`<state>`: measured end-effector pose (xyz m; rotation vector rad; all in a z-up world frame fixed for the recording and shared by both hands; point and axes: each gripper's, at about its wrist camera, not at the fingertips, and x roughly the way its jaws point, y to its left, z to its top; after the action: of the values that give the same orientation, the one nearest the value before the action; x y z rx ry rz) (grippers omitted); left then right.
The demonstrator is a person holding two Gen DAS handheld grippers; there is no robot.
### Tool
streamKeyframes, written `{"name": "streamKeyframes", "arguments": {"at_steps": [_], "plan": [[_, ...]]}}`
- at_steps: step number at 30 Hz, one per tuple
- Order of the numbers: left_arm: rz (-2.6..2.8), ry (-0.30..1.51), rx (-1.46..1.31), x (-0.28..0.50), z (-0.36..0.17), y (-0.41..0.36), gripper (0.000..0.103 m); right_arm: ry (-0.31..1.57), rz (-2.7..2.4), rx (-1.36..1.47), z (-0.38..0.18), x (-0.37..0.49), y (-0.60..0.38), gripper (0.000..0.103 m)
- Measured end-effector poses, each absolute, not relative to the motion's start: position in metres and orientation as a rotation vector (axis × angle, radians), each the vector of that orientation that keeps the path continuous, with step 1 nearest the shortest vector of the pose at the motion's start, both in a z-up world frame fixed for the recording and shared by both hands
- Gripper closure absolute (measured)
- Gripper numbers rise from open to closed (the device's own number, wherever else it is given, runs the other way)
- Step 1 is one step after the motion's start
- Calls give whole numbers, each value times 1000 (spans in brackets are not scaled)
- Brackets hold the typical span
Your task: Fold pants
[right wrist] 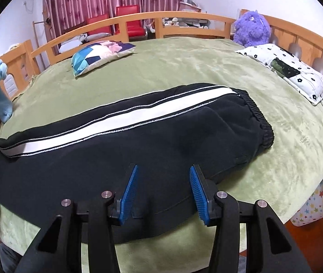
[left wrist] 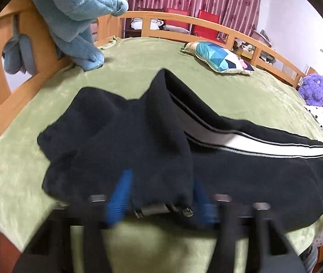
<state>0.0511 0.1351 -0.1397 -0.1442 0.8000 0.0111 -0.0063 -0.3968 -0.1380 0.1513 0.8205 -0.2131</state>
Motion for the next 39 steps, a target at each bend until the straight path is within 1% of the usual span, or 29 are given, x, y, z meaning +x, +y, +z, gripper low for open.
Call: {"name": "streamKeyframes", "arguments": {"at_steps": [1,2,4,6,11,18,19,20,21,23,24,25,26,27,28,29,31,36,39], "plan": [[-3,790,-149,54,-136,139,80,824,-215,150,-138,-5,-396,57],[9,769,-148,57,-131,145,84,825,-218,149,-139,-3,-396,57],[91,702,-101,63,-119,155,86,825,-228,149,-141,0,-395,57],[156,666,-73,70,-108,168,87,828,-235,152,-142,4,-393,57],[196,638,-143,103,-92,208,87,828,-240,146,-141,18,-381,57],[228,603,-172,155,-81,232,87,836,-265,112,-139,33,-366,57],[220,610,-179,160,-81,235,84,841,-269,110,-140,35,-364,57],[215,619,-178,163,-81,234,77,846,-271,111,-141,37,-363,57],[221,628,-169,164,-81,234,72,853,-273,112,-143,38,-362,57],[220,626,-150,162,-83,230,55,859,-274,110,-144,41,-358,57],[211,622,-142,158,-84,230,49,861,-275,106,-145,41,-355,57],[205,617,-136,155,-84,230,41,863,-275,103,-145,43,-352,57],[202,610,-131,150,-84,230,37,865,-271,101,-146,43,-350,57],[201,606,-130,143,-84,232,37,868,-267,100,-146,44,-347,57],[197,608,-133,138,-83,234,35,870,-261,98,-146,44,-344,57],[186,613,-141,132,-83,237,31,871,-254,94,-146,44,-341,57],[149,632,-154,120,-87,241,28,870,-242,87,-144,45,-334,57],[165,701,-130,103,-113,246,28,874,-208,70,-146,48,-316,57],[213,784,-129,106,-138,251,28,887,-196,60,-150,53,-307,57]]}}
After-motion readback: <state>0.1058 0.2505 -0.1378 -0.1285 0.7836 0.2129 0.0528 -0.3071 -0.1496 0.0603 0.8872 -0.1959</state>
